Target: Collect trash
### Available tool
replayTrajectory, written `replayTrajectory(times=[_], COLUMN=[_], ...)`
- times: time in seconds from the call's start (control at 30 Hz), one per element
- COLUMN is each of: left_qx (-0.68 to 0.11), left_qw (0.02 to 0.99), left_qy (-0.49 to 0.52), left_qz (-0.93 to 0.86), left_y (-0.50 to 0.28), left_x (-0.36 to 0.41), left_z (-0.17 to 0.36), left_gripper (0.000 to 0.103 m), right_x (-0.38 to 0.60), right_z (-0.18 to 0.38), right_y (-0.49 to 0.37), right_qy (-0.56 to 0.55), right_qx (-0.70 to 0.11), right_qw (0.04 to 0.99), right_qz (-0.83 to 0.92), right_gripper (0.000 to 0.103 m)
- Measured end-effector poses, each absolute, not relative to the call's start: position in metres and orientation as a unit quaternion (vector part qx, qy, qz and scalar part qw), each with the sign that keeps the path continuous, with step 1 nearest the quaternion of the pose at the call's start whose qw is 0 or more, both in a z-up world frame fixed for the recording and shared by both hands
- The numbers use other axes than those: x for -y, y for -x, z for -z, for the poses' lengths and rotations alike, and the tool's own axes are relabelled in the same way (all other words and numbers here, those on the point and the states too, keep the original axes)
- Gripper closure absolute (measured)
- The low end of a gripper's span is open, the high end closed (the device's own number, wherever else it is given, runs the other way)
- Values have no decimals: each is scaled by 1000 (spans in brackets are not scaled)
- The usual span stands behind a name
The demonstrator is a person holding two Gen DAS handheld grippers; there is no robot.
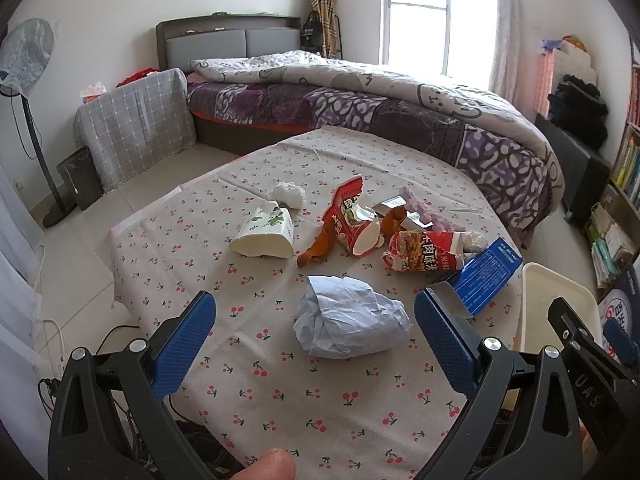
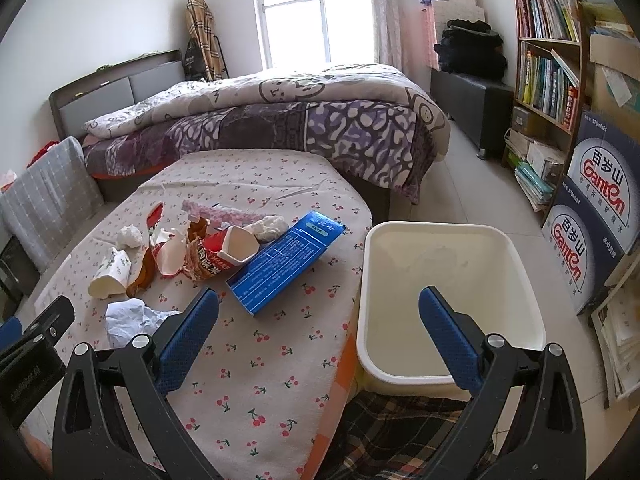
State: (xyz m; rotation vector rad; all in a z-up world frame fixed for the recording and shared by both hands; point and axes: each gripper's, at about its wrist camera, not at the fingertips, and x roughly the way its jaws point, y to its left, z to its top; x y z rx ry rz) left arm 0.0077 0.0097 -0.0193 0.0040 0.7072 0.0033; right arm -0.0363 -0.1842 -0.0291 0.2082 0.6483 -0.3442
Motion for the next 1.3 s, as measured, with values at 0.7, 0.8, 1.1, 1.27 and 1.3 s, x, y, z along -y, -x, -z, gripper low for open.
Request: replayTrajectory(times=[0.7, 0.8, 1.1, 1.27, 1.3], left_qx=[-352, -352, -351, -353, -353], left_qw=[936, 936, 936, 936, 935], left_qy=[0, 1, 1, 1, 2], left_qz=[-2, -3, -2, -2, -2], left_y=[-9, -7, -9, -8, -8], left_x=[-14, -14, -15, -15, -15], left_z=[18, 18, 18, 18, 18], left_gripper=[6, 6, 6, 6, 6], right_x=[179, 179, 179, 179, 178], right_z=[30, 29, 28, 27, 28], right_y=[36, 36, 35, 35, 35], right_qy=[-97, -98, -97, -97, -97], right_qx=[-316, -315, -317, -317, -317], right_qw=[929, 929, 929, 929, 929], right_qz=[168, 167, 167, 167, 167], right_gripper=[7, 7, 7, 7, 7])
